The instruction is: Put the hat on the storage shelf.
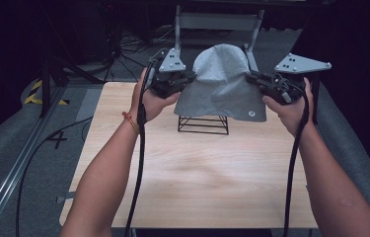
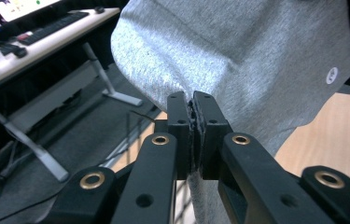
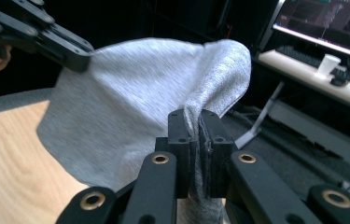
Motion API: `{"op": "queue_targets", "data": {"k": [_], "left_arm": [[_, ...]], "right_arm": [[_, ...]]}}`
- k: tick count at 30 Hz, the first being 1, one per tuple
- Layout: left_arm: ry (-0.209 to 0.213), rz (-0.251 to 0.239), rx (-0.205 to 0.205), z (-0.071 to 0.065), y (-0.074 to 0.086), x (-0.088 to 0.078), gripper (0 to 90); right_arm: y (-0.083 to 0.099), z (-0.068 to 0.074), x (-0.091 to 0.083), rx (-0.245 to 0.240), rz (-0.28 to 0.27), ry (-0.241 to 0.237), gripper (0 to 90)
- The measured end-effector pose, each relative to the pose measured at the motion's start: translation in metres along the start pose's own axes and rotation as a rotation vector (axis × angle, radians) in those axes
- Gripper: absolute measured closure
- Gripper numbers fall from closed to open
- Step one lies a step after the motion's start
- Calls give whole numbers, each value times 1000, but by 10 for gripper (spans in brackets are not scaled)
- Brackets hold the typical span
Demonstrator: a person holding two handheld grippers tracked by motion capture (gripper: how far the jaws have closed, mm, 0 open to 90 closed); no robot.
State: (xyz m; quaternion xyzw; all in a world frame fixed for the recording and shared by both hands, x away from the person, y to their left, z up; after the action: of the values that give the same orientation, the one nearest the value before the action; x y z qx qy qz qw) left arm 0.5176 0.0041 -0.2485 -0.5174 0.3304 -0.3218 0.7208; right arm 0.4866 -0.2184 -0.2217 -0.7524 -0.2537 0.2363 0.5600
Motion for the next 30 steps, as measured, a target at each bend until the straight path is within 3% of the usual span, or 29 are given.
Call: {"op": "queue_targets", "data": {"k": [7, 16, 25, 30], "left_arm": [[-48, 0, -18, 24, -3, 10, 864], [-85, 4, -38, 45, -8, 20, 864], [-83, 18, -17, 49, -7, 31, 864], [-95, 36, -51, 51, 10, 32, 864]], "right_arm": [[-7, -3, 30, -29, 9, 5, 847], [-15, -18, 46, -16, -8, 36, 847], [-11, -25, 60, -2, 0, 42, 847], [2, -26, 62, 21, 12, 39, 847]]}}
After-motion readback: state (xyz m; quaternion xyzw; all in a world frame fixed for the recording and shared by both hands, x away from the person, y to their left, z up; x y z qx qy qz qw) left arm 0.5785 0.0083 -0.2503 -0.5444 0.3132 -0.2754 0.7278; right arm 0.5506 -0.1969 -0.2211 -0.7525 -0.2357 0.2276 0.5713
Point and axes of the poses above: each handheld gripper's, and its own axes: x roughly forward along the jaws, y roughly out of its underside, z roughly to its left, the point moved 7 cm from there along x, roughly forward along the jaws, and after that the axes turned 14 degrees about -z, right-handed, at the moved point
